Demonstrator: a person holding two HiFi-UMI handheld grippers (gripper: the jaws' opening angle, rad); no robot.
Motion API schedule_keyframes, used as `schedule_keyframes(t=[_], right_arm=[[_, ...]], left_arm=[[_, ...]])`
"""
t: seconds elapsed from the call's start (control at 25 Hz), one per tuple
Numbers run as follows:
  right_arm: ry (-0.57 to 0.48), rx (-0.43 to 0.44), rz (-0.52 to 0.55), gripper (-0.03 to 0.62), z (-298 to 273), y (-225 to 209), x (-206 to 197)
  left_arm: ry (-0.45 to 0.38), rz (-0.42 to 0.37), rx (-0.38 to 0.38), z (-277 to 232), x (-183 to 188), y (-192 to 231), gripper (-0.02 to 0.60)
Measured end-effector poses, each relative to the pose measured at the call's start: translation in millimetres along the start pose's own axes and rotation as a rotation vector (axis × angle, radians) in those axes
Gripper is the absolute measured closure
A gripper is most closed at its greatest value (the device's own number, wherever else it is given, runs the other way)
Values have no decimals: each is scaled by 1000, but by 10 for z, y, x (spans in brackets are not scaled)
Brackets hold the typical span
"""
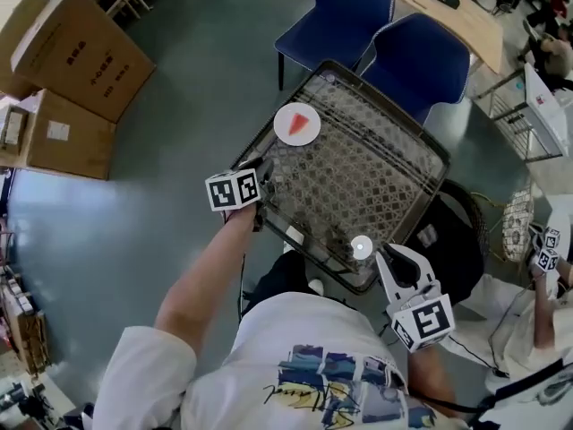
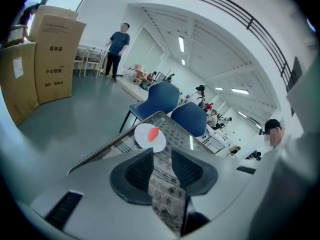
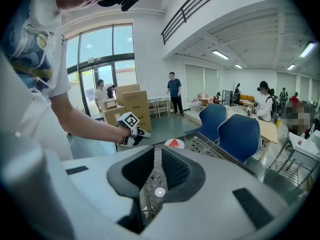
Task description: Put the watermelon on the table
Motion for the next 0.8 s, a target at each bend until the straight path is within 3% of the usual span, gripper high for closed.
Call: schedule_keyframes(t=[0.16,0.32,0.52,0.64,0.72,0.8], right_arm=[[-44,41,51,543,336,175,-206],[-80,98,77,556,700,485,-467],[-115,195,113,562,947,810,-755],[-124,236,127,562,1063,1048,-872],[-127,242,149,562,1135,1194,-931],[-131,232,159,563,1199,1312,-962]], left_arm=[[-21,-100,-48,740,-589,-465,478],[-64,-217,-88,1562,-1313,-1022,570],[-60,-321,-135,2246,-2067,-1697,572],[0,-525,-110,2580,-2392,-2081,572],[14,-610,-156,2763,-2540,-2289,572],[6,-608,-238,2911,-2635,-2424,572]])
Point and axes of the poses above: the fingertips, and each gripper's own axes: z backward along the fingers, y to its left, x out of its top, the point moved 9 cm from there along z, backward along the fingers, and after that the axes turned 14 degrees about y, right-handed, at the moved point
